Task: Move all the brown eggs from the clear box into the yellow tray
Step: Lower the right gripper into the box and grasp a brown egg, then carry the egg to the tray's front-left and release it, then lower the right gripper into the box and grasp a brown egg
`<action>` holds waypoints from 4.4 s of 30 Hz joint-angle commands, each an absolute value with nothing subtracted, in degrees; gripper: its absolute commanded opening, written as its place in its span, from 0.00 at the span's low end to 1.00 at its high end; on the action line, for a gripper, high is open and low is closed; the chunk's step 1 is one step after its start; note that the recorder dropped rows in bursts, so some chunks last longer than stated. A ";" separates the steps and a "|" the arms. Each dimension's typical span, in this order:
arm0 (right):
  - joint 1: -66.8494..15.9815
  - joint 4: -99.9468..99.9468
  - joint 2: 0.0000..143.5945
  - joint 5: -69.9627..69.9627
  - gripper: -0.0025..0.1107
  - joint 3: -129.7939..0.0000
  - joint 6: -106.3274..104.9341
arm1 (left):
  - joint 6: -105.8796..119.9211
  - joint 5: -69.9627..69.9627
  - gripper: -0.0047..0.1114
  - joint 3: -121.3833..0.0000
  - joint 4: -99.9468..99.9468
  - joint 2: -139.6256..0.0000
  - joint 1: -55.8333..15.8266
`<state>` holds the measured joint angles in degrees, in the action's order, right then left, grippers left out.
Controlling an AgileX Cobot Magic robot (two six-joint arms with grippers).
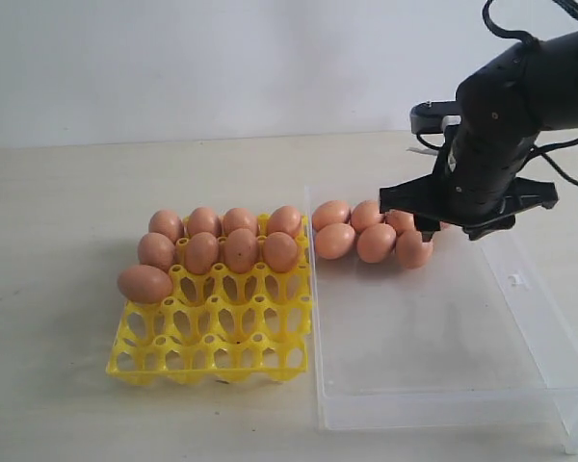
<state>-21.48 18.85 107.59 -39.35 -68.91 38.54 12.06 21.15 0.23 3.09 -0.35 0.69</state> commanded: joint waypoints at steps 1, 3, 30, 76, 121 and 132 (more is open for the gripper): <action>-20.94 15.52 110.11 -30.39 0.48 -68.90 42.87 | 11.76 20.65 0.04 0.00 3.54 0.00 0.82; -20.58 15.52 111.11 -28.96 0.48 -69.00 45.59 | 11.76 20.65 0.04 0.00 3.54 0.00 0.82; -19.73 15.09 111.88 -28.67 0.02 -68.89 36.28 | 11.76 20.65 0.04 0.00 3.54 0.00 0.82; -40.65 29.30 124.31 43.28 0.09 -60.39 39.81 | 11.76 20.65 0.04 0.00 3.54 0.00 0.82; -30.34 26.58 96.20 -31.97 0.05 -60.39 31.37 | 11.76 20.65 0.04 0.00 3.54 0.00 0.82; -20.91 13.10 103.25 -21.56 0.47 -60.39 37.90 | 11.76 20.65 0.04 0.00 3.54 0.00 0.82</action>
<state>-22.53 14.06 101.76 -26.95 -60.23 36.53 12.06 21.15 0.23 3.09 -0.35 0.69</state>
